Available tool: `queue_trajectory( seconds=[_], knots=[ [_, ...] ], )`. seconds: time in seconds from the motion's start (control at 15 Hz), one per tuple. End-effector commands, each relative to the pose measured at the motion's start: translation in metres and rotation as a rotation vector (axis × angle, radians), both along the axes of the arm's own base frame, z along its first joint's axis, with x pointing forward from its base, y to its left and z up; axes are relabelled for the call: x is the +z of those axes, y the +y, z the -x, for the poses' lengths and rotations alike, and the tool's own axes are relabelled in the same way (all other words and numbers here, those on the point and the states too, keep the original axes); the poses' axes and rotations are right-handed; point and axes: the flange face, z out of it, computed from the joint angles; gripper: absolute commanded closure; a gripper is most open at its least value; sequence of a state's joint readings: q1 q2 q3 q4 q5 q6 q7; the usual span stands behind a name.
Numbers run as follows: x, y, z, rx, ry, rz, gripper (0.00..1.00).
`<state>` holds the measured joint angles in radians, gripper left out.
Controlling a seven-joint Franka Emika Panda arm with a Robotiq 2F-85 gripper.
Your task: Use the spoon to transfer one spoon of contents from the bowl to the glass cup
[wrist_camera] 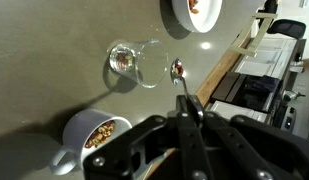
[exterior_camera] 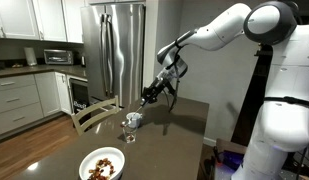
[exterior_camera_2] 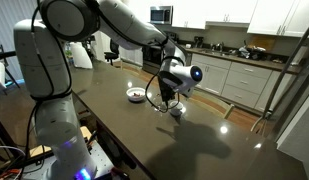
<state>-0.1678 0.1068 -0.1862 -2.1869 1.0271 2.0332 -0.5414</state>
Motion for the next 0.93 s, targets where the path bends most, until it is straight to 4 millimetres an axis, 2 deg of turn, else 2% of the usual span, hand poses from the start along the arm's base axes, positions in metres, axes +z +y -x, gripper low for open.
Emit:
queue_trajectory(
  seconds=[0.0,0.4,0.87],
  knots=[
    [0.0,-0.015,0.0,-0.001,-0.009,-0.004,0.96],
    [-0.002,-0.025,0.004,-0.024,0.002,0.002,0.96],
    [-0.004,-0.02,0.004,-0.01,0.022,0.027,0.96]
  ],
)
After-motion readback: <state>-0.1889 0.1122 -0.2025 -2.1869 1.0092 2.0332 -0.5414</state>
